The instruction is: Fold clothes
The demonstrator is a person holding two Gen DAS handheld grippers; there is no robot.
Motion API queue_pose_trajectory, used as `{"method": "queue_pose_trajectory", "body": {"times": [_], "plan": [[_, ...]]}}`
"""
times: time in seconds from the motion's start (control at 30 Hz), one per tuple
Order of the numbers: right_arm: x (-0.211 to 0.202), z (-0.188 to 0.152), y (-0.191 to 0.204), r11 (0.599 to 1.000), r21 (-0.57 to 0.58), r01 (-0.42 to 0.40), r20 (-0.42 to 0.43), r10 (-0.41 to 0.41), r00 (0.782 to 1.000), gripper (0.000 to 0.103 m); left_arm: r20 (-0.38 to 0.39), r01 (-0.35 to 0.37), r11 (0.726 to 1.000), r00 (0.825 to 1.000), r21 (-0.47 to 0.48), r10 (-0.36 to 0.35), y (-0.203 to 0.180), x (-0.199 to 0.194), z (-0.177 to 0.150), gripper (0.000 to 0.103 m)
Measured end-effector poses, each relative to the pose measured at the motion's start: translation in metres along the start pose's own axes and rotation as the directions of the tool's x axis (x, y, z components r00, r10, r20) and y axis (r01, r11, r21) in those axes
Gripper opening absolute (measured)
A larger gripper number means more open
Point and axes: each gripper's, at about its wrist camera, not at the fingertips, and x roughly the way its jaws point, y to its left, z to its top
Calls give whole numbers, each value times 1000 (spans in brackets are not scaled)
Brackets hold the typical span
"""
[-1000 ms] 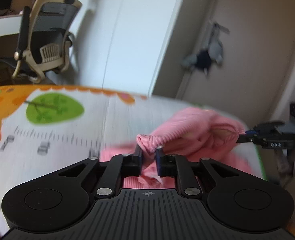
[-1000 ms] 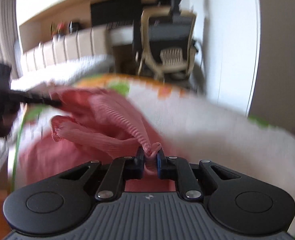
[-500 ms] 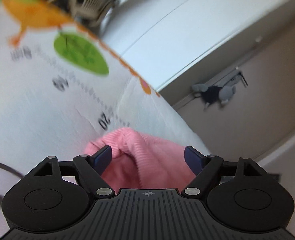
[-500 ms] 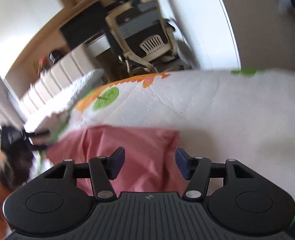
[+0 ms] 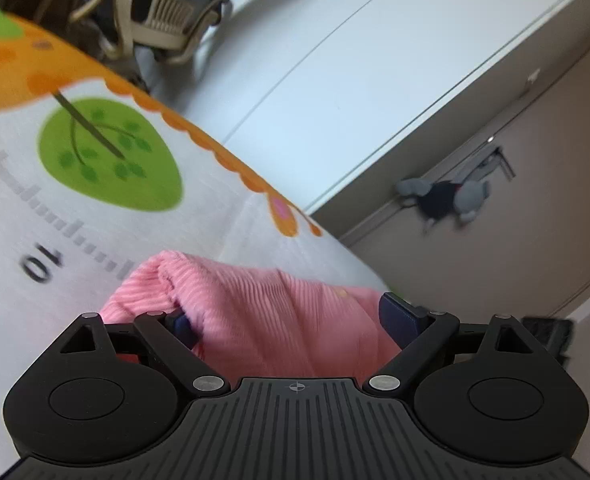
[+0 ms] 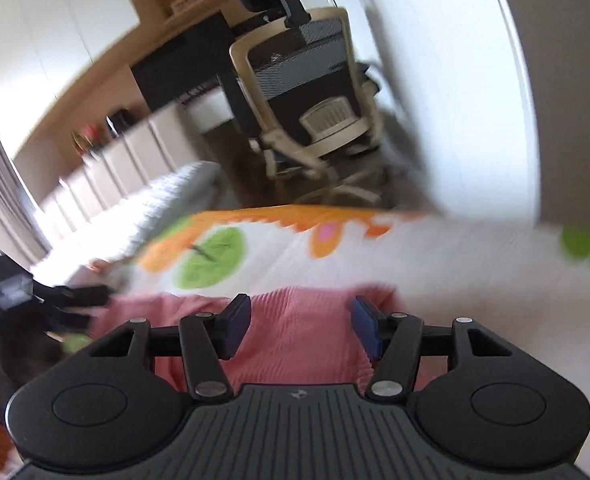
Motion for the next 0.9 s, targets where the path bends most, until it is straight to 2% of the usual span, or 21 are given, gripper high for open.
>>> {"method": "queue_pose_trajectory", "body": {"times": [0.1, 0.2, 0.3, 0.4, 0.5, 0.57, 0.7, 0.73, 0.8, 0.9], "plan": [[-3, -9, 28, 979, -190, 73, 29, -69, 997, 57, -54, -92, 992, 994, 92, 97, -1, 0, -21, 93], [1, -12, 55, 955, -287, 76, 72, -58, 996, 56, -100, -196, 958, 970, 208, 220, -6, 12, -45, 91], [17, -2, 75, 950, -309, 39, 64, -20, 998, 55, -100, -209, 935, 964, 287, 246, -11, 9, -61, 91], [45, 2, 87, 954, -298, 22, -4, -25, 1000, 55, -116, -178, 936, 968, 304, 221, -17, 3, -65, 91], [61, -28, 86, 949, -312, 43, -109, -80, 991, 55, -118, -131, 956, 979, 262, 166, -16, -12, -65, 92], [47, -53, 88, 922, -383, 51, -101, -97, 990, 56, -105, -100, 972, 987, 214, 125, -12, -26, -63, 93], [-7, -74, 95, 857, -516, 11, -113, -81, 990, 57, -67, -101, 981, 991, 163, 114, -7, -40, -58, 93], [-21, -77, 94, 850, -526, -2, -120, -72, 990, 58, -66, -100, 983, 992, 157, 111, -6, -39, -58, 93], [-46, -69, 77, 896, -444, 1, -110, -56, 992, 59, -70, -93, 985, 992, 144, 103, -5, -35, -59, 93], [-62, -55, 45, 960, -272, 60, -65, -81, 995, 59, -91, -94, 987, 990, 128, 106, -4, -24, -64, 93]]}}
